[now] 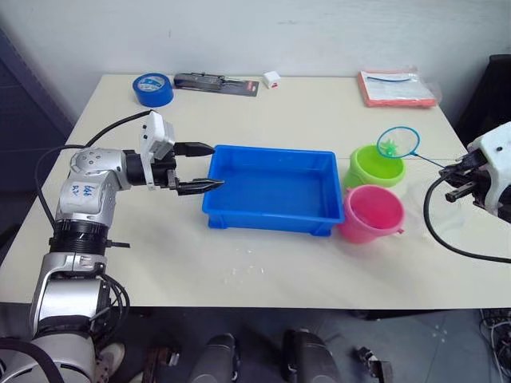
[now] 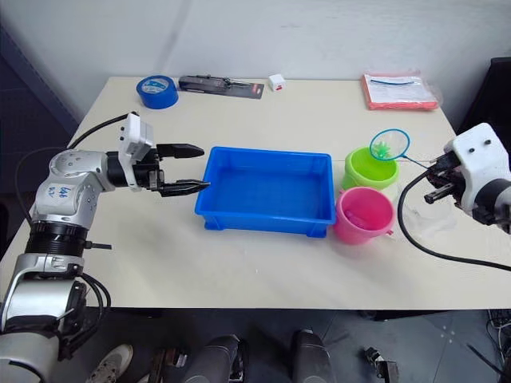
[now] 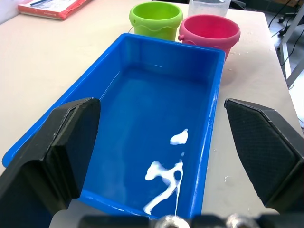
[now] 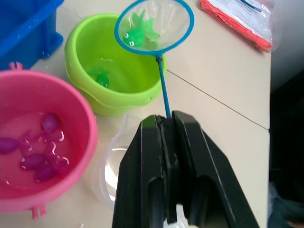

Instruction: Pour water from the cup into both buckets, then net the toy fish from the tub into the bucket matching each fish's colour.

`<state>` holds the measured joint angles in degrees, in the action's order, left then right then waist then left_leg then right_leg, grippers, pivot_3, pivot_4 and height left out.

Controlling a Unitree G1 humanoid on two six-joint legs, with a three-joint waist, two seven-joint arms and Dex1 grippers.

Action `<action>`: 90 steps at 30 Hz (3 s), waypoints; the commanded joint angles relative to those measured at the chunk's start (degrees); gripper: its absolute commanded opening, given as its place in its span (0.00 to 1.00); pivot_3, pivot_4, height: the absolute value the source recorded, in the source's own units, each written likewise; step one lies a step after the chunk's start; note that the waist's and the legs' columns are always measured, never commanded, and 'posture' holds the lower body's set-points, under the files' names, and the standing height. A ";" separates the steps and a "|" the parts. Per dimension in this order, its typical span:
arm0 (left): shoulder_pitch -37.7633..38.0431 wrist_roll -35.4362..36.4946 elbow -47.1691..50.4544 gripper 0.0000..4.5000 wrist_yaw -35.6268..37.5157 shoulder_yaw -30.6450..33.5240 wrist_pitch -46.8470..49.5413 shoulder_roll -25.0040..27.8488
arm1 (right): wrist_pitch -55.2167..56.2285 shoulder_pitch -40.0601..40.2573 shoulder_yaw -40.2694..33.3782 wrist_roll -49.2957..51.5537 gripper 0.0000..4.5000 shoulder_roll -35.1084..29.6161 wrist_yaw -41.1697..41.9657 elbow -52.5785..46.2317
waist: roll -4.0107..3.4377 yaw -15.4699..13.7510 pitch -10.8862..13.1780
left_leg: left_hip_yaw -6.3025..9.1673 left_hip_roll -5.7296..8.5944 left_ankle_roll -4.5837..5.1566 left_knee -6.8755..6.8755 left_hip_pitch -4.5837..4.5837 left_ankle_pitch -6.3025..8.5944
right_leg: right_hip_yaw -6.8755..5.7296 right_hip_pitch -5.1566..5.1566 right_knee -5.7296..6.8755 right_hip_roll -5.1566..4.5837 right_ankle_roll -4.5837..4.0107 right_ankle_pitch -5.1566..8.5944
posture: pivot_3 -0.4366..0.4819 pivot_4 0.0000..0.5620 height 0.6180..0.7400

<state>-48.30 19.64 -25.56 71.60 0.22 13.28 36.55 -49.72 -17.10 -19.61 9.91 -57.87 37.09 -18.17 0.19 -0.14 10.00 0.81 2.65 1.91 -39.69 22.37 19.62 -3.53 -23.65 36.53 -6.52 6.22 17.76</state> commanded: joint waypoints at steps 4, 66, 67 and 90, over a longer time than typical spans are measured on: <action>-2.06 -0.61 -0.59 1.00 0.86 0.22 -1.50 -0.23 | 12.49 7.42 3.66 -12.59 0.18 -4.28 -6.07 -5.20 | 0.00 0.00 0.00 | -0.02 0.02 0.00 0.02 0.00 0.00 | 0.00 -0.01 0.00 0.00 0.00 0.00 | 0.48 0.27 0.98; 1.21 -0.32 3.17 1.00 0.08 1.70 0.67 0.01 | 41.17 16.51 15.83 -75.53 0.18 3.74 -32.57 3.83 | 0.00 0.18 0.00 | -0.24 -0.03 -0.01 -0.01 -0.10 -0.01 | -0.06 0.01 0.02 0.14 0.00 0.00 | 0.48 0.27 0.98; 1.30 -0.26 3.31 1.00 0.07 1.73 0.74 0.08 | 41.35 16.47 15.75 -75.32 0.18 3.76 -32.66 4.04 | 0.00 0.19 0.00 | -0.23 -0.03 -0.01 -0.01 -0.10 -0.01 | -0.06 0.01 0.02 0.14 0.00 0.00 | 0.48 0.27 0.98; 1.63 -0.55 4.30 1.00 -0.11 2.11 1.40 0.66 | 39.05 19.19 15.19 -86.36 0.18 6.87 -36.39 2.50 | 0.00 0.18 0.00 | -0.32 -0.04 -0.01 0.01 -0.16 -0.01 | -0.05 0.00 0.06 0.16 0.00 0.00 | 0.48 0.27 0.98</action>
<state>-46.69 18.34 -23.21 71.72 1.14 14.62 36.20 -9.16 2.12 -2.37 -75.50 -51.12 2.43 -13.51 0.19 0.04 9.99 0.49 2.61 1.90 -39.67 22.20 19.62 -3.58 -23.65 36.59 -6.36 6.22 17.76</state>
